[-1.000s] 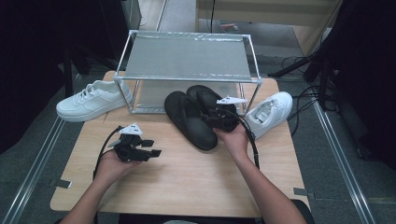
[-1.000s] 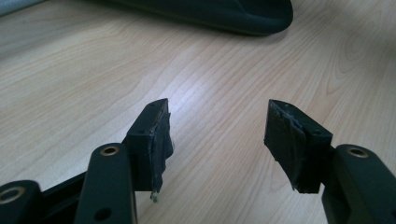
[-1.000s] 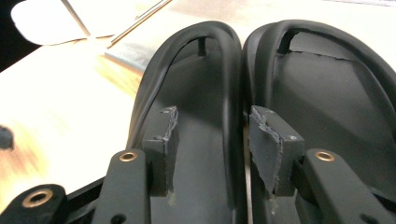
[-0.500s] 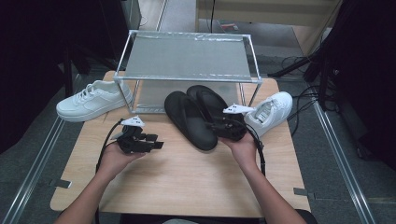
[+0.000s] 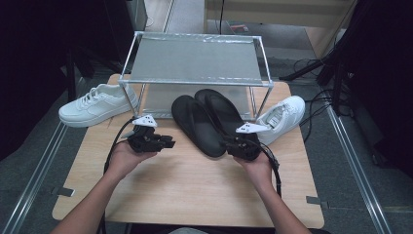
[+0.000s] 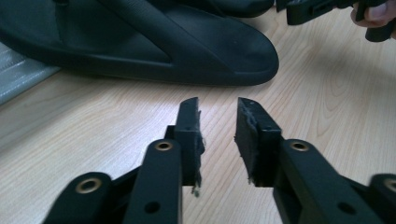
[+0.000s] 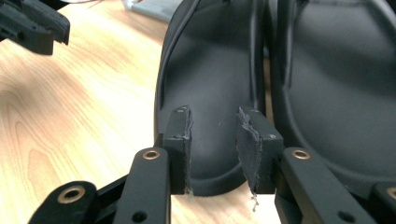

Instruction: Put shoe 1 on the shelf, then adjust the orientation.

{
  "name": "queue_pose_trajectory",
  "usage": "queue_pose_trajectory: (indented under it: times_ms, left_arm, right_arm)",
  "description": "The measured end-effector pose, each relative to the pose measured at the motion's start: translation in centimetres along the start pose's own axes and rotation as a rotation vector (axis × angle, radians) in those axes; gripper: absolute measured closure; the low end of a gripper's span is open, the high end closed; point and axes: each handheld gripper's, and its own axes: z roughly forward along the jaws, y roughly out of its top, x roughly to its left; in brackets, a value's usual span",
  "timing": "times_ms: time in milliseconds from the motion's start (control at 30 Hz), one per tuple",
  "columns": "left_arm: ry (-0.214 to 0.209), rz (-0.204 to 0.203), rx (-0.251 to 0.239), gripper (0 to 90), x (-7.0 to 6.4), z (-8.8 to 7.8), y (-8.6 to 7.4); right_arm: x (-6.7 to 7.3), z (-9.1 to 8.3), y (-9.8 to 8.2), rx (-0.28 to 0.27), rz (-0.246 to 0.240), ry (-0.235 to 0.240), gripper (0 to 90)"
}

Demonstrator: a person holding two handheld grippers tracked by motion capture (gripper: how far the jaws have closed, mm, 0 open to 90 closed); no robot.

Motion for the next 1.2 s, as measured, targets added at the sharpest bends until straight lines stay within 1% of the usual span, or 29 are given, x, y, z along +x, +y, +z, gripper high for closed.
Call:
queue_pose_trajectory:
  times_ms: [33,167,267,300,333,367,467,500,567,633,700,733,767,800,867,933,967,1067,1133,1200]
  left_arm:
    - [-0.008,-0.002,-0.001,75.0,0.1,0.0,0.2]
    - [-0.022,0.002,-0.001,80.7,0.5,0.1,0.9]
    - [-0.034,0.006,0.003,87.5,0.8,0.1,1.6]
    - [-0.043,0.013,0.001,88.9,0.9,0.1,1.8]
    - [-0.050,0.007,0.002,89.8,0.9,0.2,2.0]
    - [-0.052,0.009,0.004,89.8,0.9,0.2,2.3]
    - [-0.056,0.021,0.017,89.9,0.9,0.3,3.0]
    - [-0.057,0.025,0.019,89.9,1.0,0.3,3.2]
    - [-0.058,0.020,0.017,89.9,1.3,0.2,3.8]
    - [-0.062,0.024,0.005,89.9,1.6,-0.1,4.3]
    - [-0.058,0.020,-0.004,89.9,2.0,-0.4,5.0]
    - [-0.058,0.016,-0.007,89.9,2.1,-0.4,5.2]
    - [-0.052,0.019,-0.004,90.0,2.3,-0.5,5.6]
    - [-0.048,0.022,-0.002,90.0,2.4,-0.6,5.9]
    - [-0.055,0.021,-0.006,90.0,2.7,-0.8,6.6]
    - [-0.036,0.037,-0.007,90.0,2.8,-1.1,7.3]
    - [-0.042,0.035,-0.010,90.0,3.0,-1.2,7.7]
    - [-0.035,0.044,-0.010,90.0,3.4,-1.6,8.8]
    - [-0.028,0.048,-0.011,90.0,3.8,-1.8,9.7]
    - [-0.018,0.058,-0.008,89.9,4.0,-2.0,10.5]
  right_arm:
    - [0.0,0.1,-0.2,0.003,0.009,0.000,68.2]
    - [0.2,0.2,-0.6,0.013,0.016,-0.002,70.6]
    - [0.3,0.2,-0.8,0.018,0.019,0.002,73.6]
    - [0.3,0.2,-0.9,0.025,0.024,0.002,73.7]
    - [0.2,0.3,-1.0,0.031,0.031,0.008,73.9]
    - [0.2,0.4,-1.0,0.032,0.041,0.012,73.8]
    - [0.2,0.7,-1.0,0.033,0.055,0.012,71.0]
    - [0.2,0.7,-1.0,0.035,0.050,0.010,70.6]
    - [0.2,0.9,-1.1,0.040,0.044,0.003,68.9]
    - [0.2,1.0,-1.1,0.044,0.039,0.004,68.0]
    - [0.3,1.0,-1.1,0.047,0.039,0.002,65.1]
    - [0.2,1.1,-1.2,0.043,0.030,-0.002,60.9]
    - [0.2,1.1,-1.2,0.045,0.030,-0.005,58.8]
    - [0.1,1.1,-1.2,0.046,0.028,-0.008,57.6]
    - [0.0,1.1,-1.2,0.050,0.023,-0.003,55.1]
    - [-0.1,1.1,-1.3,0.056,0.027,0.001,55.1]
    - [-0.2,1.1,-1.3,0.054,0.026,0.001,55.3]
    - [-0.2,1.0,-1.3,0.058,0.025,0.004,58.6]
    - [-0.2,1.0,-1.3,0.058,0.027,0.009,63.1]
    - [-0.2,1.0,-1.3,0.066,0.029,0.008,70.4]
